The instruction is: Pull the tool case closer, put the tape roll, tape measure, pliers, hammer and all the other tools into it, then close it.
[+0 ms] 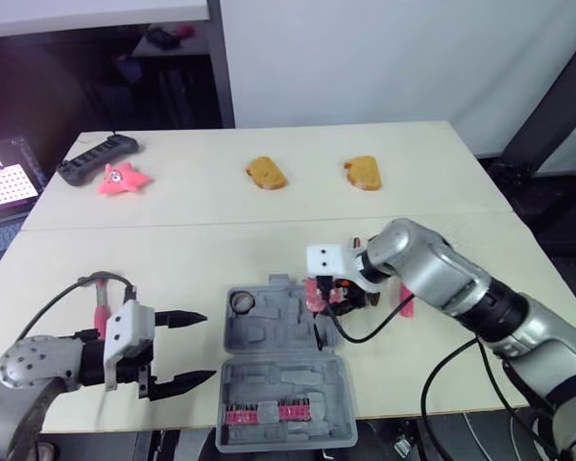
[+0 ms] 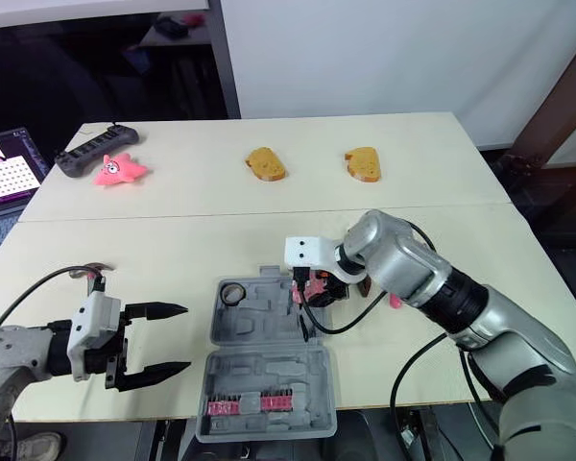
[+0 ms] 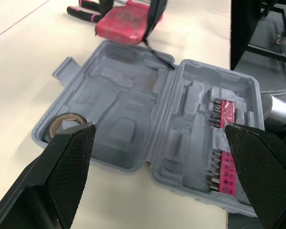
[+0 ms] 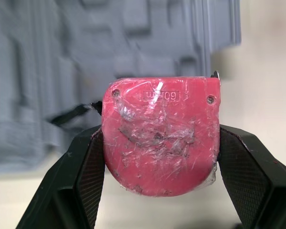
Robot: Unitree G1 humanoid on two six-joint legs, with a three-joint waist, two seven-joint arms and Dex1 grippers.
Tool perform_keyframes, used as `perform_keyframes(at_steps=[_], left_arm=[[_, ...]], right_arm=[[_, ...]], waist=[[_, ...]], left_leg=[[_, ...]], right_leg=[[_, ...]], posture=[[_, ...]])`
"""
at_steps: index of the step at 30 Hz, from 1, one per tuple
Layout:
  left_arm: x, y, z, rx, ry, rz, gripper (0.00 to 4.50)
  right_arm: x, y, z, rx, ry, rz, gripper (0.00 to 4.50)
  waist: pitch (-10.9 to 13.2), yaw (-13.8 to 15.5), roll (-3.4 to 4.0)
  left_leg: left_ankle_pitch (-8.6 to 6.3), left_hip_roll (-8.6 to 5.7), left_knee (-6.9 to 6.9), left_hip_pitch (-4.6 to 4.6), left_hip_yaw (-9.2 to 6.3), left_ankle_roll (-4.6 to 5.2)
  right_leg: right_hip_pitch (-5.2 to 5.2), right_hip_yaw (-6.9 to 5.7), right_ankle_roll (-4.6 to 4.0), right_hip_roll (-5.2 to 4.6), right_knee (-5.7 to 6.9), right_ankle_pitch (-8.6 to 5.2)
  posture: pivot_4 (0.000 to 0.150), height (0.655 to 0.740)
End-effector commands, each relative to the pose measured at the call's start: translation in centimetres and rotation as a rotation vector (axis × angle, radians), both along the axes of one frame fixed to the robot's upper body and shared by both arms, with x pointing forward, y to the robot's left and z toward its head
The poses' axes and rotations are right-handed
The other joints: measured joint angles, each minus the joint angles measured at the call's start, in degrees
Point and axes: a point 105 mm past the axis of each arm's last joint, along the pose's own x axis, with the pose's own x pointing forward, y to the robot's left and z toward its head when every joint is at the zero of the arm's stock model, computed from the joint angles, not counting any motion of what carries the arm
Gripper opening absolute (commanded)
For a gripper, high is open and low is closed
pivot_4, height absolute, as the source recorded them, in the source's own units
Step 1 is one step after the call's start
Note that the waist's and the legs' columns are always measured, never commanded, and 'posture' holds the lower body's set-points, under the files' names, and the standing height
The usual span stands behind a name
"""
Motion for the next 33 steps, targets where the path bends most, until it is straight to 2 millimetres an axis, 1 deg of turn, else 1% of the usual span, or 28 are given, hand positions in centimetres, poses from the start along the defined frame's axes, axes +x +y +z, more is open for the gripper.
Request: perform_keyframes(at_steps=[1, 7, 13, 21, 22, 23, 25, 27, 30, 31, 33], left_arm=[[-0.3, 0.0, 0.9, 0.007, -0.056, 0.005, 4.5], [-0.9, 0.6, 0.9, 0.018, -0.047, 0.028, 4.5], [-0.8, 0.5, 0.9, 0.018, -0.047, 0.029, 4.5], [-0.6, 0.4, 0.8, 0.019, -0.047, 0.023, 4.5], [-0.6, 0.4, 0.8, 0.019, -0.046, 0.021, 4.5], [-0.6, 0.3, 0.8, 0.018, -0.045, 0.02, 4.5], [-0.5, 0.3, 0.7, 0.016, -0.043, 0.015, 4.5], [-0.5, 0.2, 0.7, 0.014, -0.042, 0.012, 4.5], [-0.5, 0.2, 0.8, 0.012, -0.043, 0.009, 4.5], [-0.5, 0.2, 0.8, 0.012, -0.043, 0.008, 4.5], [-0.4, 0.3, 0.8, 0.011, -0.044, 0.008, 4.5]], right_arm=[[0.7, 0.8, -0.4, -0.034, -0.058, 0.055, 2.95], [0.9, 1.6, -1.5, -0.038, -0.048, 0.081, 2.95], [1.2, 2.3, -1.9, -0.02, -0.043, 0.083, 2.95], [1.2, 2.2, -2.2, 0.0, -0.019, 0.054, 2.95], [1.2, 2.1, -2.0, 0.001, -0.026, 0.055, 3.45], [1.3, 2.1, -1.7, 0.003, -0.038, 0.053, 3.98], [1.7, 2.0, -0.6, 0.0, -0.088, 0.061, 4.47], [1.7, 1.9, 0.5, 0.012, -0.1, 0.061, 4.47], [1.0, 1.7, 2.8, 0.084, -0.108, 0.071, 4.47], [0.8, 1.7, 3.2, 0.102, -0.114, 0.076, 4.47], [0.5, 1.8, 4.6, 0.195, -0.133, 0.079, 4.47]], waist=[[0.0, -0.09, -0.01], [0.0, -0.22, 0.0], [-0.01, -0.16, 0.0], [-0.01, -0.21, 0.0], [-0.01, -0.2, 0.0], [-0.01, -0.2, 0.0], [0.0, -0.2, 0.01], [0.0, -0.2, 0.01], [0.0, -0.11, 0.01], [0.0, -0.07, 0.01], [0.0, -0.05, 0.01]], left_leg=[[0.0, 0.0, 0.0, -0.02, 0.02, 0.0], [0.0, 0.01, -0.01, -0.02, 0.08, 0.0], [0.0, 0.0, 0.0, -0.02, 0.09, 0.0], [0.0, 0.01, 0.0, -0.01, 0.08, -0.01], [0.0, 0.01, 0.0, -0.01, 0.09, -0.01], [0.0, 0.01, 0.0, -0.01, 0.09, -0.01], [0.0, 0.01, 0.0, -0.01, 0.09, -0.01], [0.0, 0.01, 0.0, -0.02, 0.09, -0.01], [0.0, 0.01, -0.01, -0.05, 0.09, -0.01], [0.0, 0.01, -0.01, -0.06, 0.09, -0.01], [0.0, 0.01, -0.01, -0.06, 0.09, -0.01]], right_leg=[[-0.04, 0.02, 0.0, 0.0, 0.01, 0.0], [-0.16, 0.08, -0.01, 0.02, 0.11, 0.01], [-0.15, 0.09, -0.01, 0.02, 0.11, 0.01], [-0.15, 0.09, -0.01, 0.03, 0.13, 0.01], [-0.15, 0.09, -0.01, 0.03, 0.13, 0.01], [-0.15, 0.09, -0.01, 0.03, 0.13, 0.01], [-0.15, 0.09, -0.01, 0.03, 0.13, 0.01], [-0.16, 0.09, -0.01, 0.03, 0.13, 0.01], [-0.19, 0.1, -0.01, 0.03, 0.12, 0.01], [-0.2, 0.1, -0.01, 0.03, 0.12, 0.01], [-0.19, 0.1, -0.01, 0.03, 0.12, 0.01]], posture=[[0.15, 0.74], [0.15, 0.74], [0.15, 0.74], [0.15, 0.74], [0.15, 0.74], [0.15, 0.74], [0.15, 0.74], [0.15, 0.74], [0.15, 0.74], [0.15, 0.74], [0.15, 0.74]])
